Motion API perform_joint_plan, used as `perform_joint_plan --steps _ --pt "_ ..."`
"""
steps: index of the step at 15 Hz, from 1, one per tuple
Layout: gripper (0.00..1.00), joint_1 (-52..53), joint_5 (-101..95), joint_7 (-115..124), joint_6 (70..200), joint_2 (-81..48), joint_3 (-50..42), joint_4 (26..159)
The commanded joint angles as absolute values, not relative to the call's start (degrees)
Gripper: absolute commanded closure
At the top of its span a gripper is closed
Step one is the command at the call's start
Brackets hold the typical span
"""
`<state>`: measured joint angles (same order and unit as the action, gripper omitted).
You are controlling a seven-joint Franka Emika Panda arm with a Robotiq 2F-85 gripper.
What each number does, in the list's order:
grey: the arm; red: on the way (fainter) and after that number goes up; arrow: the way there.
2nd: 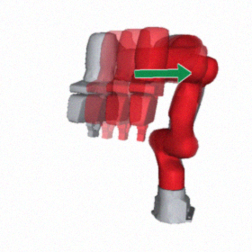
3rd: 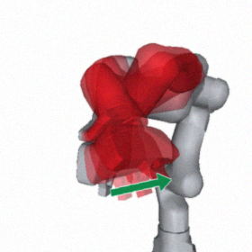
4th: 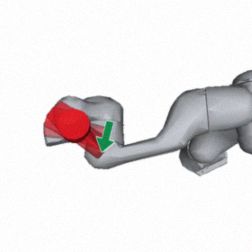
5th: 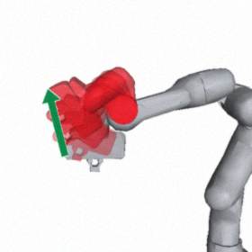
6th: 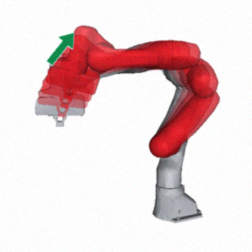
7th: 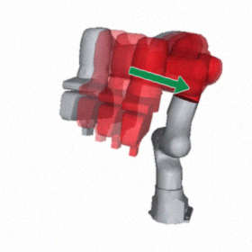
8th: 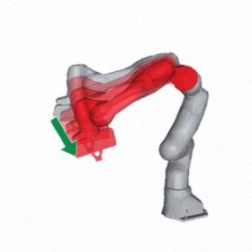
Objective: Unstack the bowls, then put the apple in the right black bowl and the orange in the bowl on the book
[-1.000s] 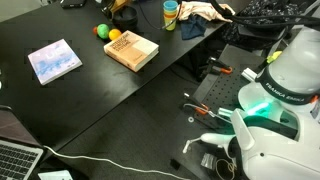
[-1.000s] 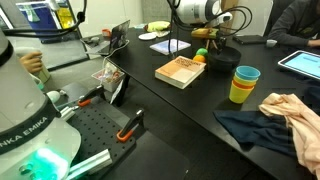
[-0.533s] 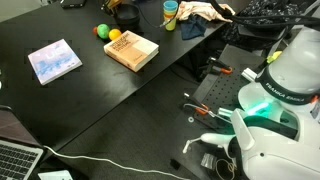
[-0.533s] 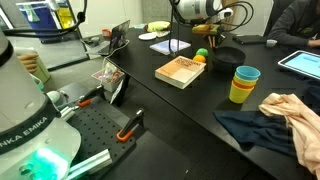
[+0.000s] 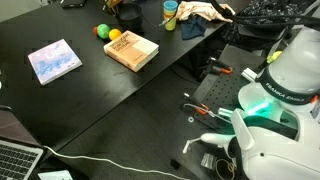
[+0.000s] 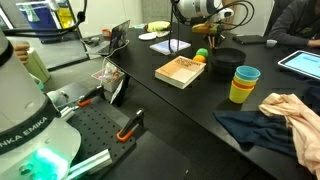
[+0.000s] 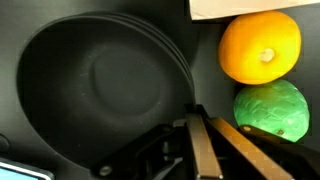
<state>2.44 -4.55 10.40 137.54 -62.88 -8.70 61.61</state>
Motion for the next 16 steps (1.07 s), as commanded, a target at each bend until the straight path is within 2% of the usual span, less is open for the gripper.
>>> perform_joint_plan --steps 1,10,16 --pt "0.97 3.0 -5.3 11.9 133.9 -61.3 -9.1 60.0" --pt "0.97 5.2 -3.7 14.0 122.7 -50.9 -5.7 66.0" --pt "0.97 7.1 -2.0 16.6 123.4 -42.8 -2.4 78.7"
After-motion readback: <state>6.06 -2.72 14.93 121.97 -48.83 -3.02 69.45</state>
